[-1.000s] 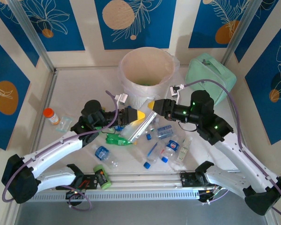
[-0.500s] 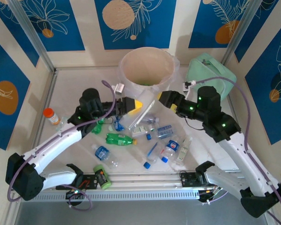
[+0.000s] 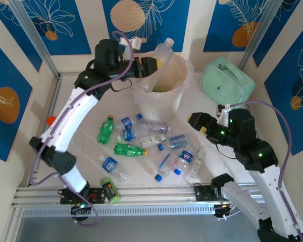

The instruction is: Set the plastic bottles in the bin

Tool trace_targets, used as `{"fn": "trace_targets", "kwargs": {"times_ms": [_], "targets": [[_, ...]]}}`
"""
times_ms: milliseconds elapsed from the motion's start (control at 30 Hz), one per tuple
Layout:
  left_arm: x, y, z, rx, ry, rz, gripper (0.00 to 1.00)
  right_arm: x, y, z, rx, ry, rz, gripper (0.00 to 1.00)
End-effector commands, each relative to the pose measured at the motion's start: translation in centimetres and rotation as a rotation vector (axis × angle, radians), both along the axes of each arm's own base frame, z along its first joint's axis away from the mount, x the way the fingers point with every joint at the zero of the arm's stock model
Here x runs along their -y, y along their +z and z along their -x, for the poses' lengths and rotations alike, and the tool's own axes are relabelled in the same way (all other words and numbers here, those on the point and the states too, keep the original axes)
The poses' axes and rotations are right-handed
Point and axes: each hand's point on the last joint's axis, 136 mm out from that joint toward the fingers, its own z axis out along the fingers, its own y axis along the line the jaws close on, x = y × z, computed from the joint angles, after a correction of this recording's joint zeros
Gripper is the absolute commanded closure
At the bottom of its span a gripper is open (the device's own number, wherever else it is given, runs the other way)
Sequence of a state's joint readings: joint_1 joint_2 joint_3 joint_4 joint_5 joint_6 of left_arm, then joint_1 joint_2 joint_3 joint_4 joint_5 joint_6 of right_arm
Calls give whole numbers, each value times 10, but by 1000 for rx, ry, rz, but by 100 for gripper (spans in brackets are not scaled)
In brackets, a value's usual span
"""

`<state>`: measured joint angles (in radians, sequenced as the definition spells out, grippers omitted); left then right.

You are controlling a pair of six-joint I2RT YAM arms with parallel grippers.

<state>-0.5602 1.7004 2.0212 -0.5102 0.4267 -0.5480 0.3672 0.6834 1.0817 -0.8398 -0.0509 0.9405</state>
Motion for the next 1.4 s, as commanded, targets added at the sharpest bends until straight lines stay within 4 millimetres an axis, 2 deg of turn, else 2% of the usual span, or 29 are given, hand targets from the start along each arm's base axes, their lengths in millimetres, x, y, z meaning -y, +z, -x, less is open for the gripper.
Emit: {"fn": "trace_targets", "kwargs": {"times_ms": [0,233,300,367,533,633,767,867,967,1100,1200,1300,1367], "targets": [[-12,-52,-40,-26,132,-211,47,16,-19,15,-63,-35,72,7],[-4,-80,-80,-21,202,-277,48,28,-26,30,-91,-58,109,7],[-4,-84,-85,-21,216,-290,43,31,-28,34,-98,-65,119,7],[-3,-89,-87,-32,214,-299,34,34,-29,36,-108,-74,137,7],[0,-92,-87,-30,210,-310,29,38,-30,37,-115,-81,154,7],[0,-93,-86,-30,206,-311,18,37,-30,37,-117,-80,151,7],[0,-78,-80,-13,199,-282,12,40,-35,39,-131,-85,169,7],[-5,-50,-68,30,207,-235,9,43,-45,40,-174,-87,202,6],[-17,-16,-49,77,222,-182,7,44,-69,41,-278,-76,258,7],[-42,7,-13,126,238,-141,3,48,-103,47,-418,-69,328,10],[-69,2,15,133,275,-146,0,52,-122,53,-474,-72,354,10],[-95,-17,39,90,312,-146,0,54,-142,58,-539,-77,377,11],[-108,-38,57,49,321,-148,0,57,-155,61,-588,-83,400,11]]}}
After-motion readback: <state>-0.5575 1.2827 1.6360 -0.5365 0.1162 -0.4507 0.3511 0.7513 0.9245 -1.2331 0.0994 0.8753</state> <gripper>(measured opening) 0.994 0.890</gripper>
